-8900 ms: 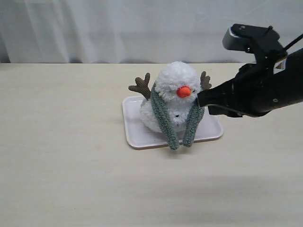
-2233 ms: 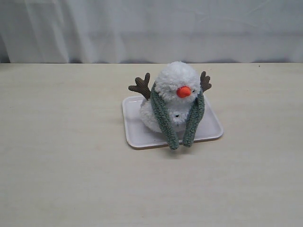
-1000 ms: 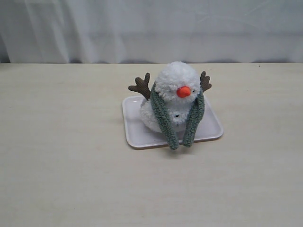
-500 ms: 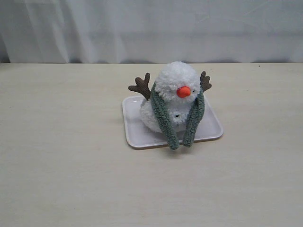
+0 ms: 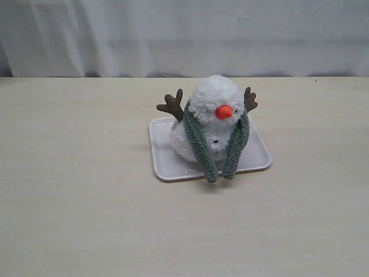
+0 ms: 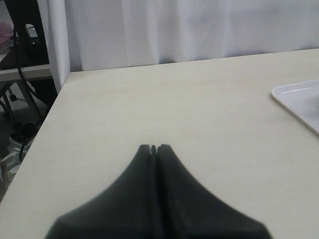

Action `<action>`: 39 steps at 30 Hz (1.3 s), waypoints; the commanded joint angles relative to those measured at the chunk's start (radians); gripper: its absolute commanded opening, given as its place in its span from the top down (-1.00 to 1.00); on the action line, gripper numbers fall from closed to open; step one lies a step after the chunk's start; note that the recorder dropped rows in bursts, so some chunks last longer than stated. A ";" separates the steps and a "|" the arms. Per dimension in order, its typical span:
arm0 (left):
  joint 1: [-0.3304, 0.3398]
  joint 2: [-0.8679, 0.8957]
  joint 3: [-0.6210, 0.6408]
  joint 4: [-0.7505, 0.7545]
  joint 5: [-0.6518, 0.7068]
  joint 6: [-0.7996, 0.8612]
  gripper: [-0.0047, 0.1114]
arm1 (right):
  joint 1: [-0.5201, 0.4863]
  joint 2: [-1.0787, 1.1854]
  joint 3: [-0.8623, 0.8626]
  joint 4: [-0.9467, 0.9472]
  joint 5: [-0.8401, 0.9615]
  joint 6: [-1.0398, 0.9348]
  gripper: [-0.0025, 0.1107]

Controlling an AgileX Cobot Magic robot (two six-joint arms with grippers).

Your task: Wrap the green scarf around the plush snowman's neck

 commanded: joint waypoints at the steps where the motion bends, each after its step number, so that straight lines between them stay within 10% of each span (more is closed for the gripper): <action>1: -0.003 -0.002 0.003 -0.002 -0.012 -0.002 0.92 | -0.003 -0.004 0.004 -0.008 0.008 -0.005 0.88; 39: -0.003 -0.002 0.003 -0.002 -0.012 -0.002 0.92 | -0.003 -0.004 0.004 0.055 0.370 -0.005 0.88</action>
